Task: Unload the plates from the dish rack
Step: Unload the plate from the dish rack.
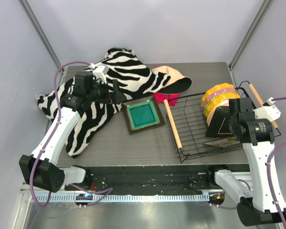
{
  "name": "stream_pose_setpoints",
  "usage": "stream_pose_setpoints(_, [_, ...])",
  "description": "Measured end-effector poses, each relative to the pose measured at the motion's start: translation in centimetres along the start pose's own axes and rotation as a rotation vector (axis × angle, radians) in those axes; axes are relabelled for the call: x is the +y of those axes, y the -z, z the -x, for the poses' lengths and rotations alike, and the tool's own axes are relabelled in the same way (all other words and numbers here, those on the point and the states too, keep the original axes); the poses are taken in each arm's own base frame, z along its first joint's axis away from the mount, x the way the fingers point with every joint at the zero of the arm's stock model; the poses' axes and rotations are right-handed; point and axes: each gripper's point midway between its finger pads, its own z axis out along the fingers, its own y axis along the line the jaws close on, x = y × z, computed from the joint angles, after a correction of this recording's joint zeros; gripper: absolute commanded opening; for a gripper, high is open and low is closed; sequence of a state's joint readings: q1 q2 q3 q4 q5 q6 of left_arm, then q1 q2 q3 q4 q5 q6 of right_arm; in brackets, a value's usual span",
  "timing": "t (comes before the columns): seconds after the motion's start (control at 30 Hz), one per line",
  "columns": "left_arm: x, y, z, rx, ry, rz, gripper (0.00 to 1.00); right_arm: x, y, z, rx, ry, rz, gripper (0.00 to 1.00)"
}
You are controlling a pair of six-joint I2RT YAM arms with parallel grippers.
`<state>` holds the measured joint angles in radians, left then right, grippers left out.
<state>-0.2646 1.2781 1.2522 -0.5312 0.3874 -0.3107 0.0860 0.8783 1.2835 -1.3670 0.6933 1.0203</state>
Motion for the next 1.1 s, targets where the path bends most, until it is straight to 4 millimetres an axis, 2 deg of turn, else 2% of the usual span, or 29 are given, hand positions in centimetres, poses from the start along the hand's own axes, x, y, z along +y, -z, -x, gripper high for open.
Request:
stream_pose_setpoints(0.17, [-0.6, -0.2, -0.3, 0.010, -0.008, -0.015, 0.99, -0.7, -1.8, -2.3, 0.067, 0.035, -0.066, 0.96])
stream_pose_setpoints(0.27, [-0.9, -0.4, -0.6, 0.022, -0.011, -0.022, 0.99, -1.3, -2.0, -3.2, 0.099, 0.032, -0.083, 0.94])
stream_pose_setpoints(0.47, [-1.3, -1.0, -1.2, 0.047, -0.013, -0.032, 0.99, -2.6, -1.7, -1.6, 0.061, -0.009, -0.104, 0.94])
stream_pose_setpoints(0.63, [-1.4, -1.1, -1.4, 0.053, -0.016, -0.036, 0.99, -4.3, -1.9, -0.2, 0.036, 0.043, -0.164, 0.94])
stream_pose_setpoints(0.77, [-1.5, -1.1, -1.4, 0.053, -0.016, -0.036, 1.00, -5.2, -2.0, -0.1, 0.049, 0.063, -0.186, 0.91])
stream_pose_setpoints(0.83, [-1.5, -1.1, -1.4, 0.054, -0.016, -0.037, 1.00, -5.4, -2.2, -0.7, 0.062, 0.075, -0.186, 0.90])
stream_pose_setpoints(1.0, [-1.5, -1.1, -1.4, 0.054, -0.016, -0.038, 1.00, -6.0, -3.0, -3.7, 0.158, 0.109, -0.192, 0.84])
stream_pose_setpoints(1.1, [-1.5, -1.1, -1.4, 0.054, -0.017, -0.037, 0.99, -6.3, -3.4, -5.1, 0.202, 0.118, -0.198, 0.76])
